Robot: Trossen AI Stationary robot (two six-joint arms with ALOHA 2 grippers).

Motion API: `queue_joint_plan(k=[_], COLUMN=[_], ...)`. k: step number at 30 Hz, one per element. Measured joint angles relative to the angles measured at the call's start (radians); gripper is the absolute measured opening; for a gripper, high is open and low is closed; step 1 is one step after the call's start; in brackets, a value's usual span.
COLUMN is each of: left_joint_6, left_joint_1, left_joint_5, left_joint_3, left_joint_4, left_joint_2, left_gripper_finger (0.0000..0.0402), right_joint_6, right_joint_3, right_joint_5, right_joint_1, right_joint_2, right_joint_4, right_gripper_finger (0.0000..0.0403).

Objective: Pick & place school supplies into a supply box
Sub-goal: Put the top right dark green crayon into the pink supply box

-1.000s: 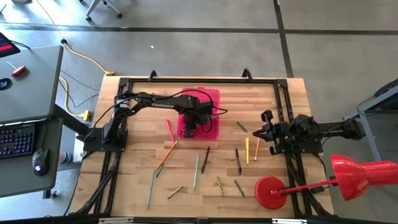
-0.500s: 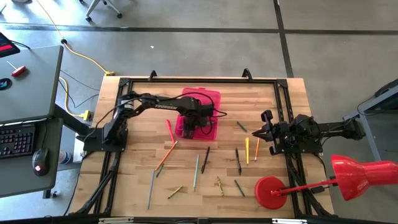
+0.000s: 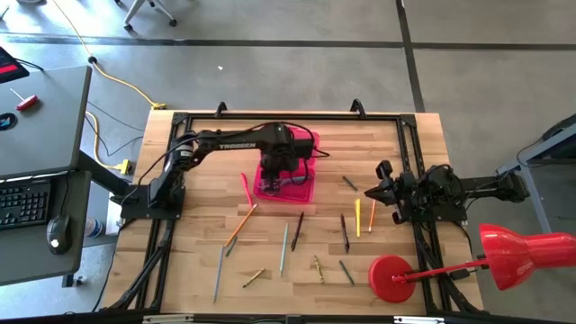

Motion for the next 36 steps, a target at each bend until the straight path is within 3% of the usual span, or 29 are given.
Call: queue_joint_plan(k=[3, 8, 10, 14, 18, 23, 28, 31, 36], left_joint_6=[-0.075, -0.085, -0.075, -0.098, -0.232, -0.478, -0.652, -0.700, -0.731], left_joint_1=[0.001, 0.002, -0.004, -0.035, -0.076, -0.151, -0.245, -0.286, -0.329], left_joint_5=[0.030, 0.251, 0.277, 0.175, 0.043, -0.083, -0.098, -0.121, -0.294], left_joint_3=[0.035, 0.024, -0.001, -0.102, -0.284, -0.622, -0.930, -1.060, -1.188], left_joint_4=[-0.036, -0.036, -0.043, -0.041, -0.004, 0.268, 0.595, 0.761, 0.994], left_joint_2=[-0.009, -0.105, -0.150, -0.276, -0.436, -0.697, -0.907, -0.991, -1.060], left_gripper_finger=[0.0117, 0.0117, 0.0117, 0.0117, 0.0117, 0.0117, 0.0117, 0.0117, 0.0117], right_joint_6=[-0.013, -0.127, -0.170, -0.213, -0.298, -0.340, -0.243, -0.171, -0.040], right_joint_3=[0.000, 0.000, 0.000, 0.000, 0.000, 0.000, 0.000, 0.000, 0.000], right_joint_5=[0.026, 0.033, 0.033, 0.033, 0.052, 0.219, 0.370, 0.474, 0.556], right_joint_1=[0.000, 0.000, 0.000, 0.000, 0.000, 0.000, 0.000, 0.000, 0.000], right_joint_2=[0.000, 0.000, 0.000, -0.001, 0.000, 0.000, 0.029, 0.096, 0.239], right_joint_4=[0.002, 0.010, 0.010, 0.010, 0.055, 0.108, -0.062, -0.136, -0.141], right_gripper_finger=[0.0000, 0.0000, 0.0000, 0.0000, 0.0000, 0.0002, 0.0021, 0.0042, 0.0083])
